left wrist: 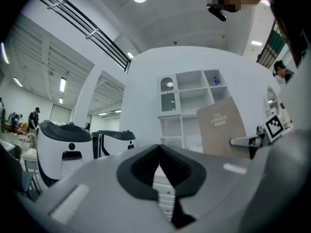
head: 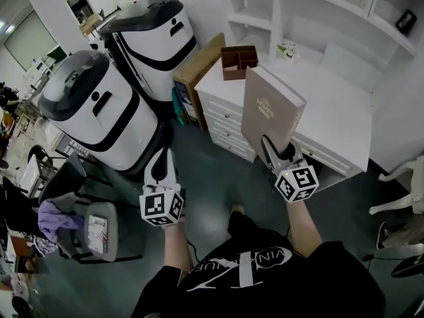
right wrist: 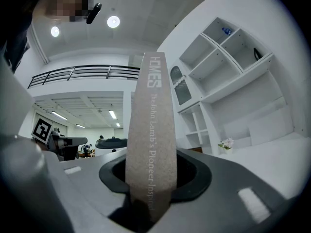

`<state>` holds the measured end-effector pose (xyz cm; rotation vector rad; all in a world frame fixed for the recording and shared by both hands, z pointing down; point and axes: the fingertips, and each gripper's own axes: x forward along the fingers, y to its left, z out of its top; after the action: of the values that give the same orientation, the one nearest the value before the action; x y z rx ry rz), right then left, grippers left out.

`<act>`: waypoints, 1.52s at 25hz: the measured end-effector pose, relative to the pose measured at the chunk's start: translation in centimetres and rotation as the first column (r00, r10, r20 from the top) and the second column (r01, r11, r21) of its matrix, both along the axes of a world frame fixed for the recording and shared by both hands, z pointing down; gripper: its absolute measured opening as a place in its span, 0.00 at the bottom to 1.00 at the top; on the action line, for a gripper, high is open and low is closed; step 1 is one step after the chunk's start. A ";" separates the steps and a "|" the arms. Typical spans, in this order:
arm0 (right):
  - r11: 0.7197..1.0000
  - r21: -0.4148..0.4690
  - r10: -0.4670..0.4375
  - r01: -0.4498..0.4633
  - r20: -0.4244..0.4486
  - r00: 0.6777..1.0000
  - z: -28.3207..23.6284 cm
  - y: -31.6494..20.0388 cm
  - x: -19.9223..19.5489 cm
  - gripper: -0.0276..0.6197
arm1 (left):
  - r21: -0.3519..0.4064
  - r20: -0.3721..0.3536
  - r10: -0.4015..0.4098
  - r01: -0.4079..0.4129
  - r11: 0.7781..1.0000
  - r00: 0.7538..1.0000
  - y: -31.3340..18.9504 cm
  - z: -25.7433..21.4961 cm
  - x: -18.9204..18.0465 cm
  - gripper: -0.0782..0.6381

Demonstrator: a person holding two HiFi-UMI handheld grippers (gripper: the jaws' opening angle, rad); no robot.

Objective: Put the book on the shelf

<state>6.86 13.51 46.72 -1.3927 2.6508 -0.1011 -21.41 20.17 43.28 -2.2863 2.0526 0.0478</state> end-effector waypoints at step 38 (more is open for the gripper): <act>0.975 -0.052 0.216 -0.217 -0.022 0.976 0.3 -26.9 0.9 0.31 | -0.041 0.006 0.314 -0.313 0.949 0.950 -37.0 -0.2 3.5 0.11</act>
<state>7.72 -13.39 47.04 -1.6962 2.5055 -0.1391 -17.89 -16.87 43.09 -2.6065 1.6772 0.0090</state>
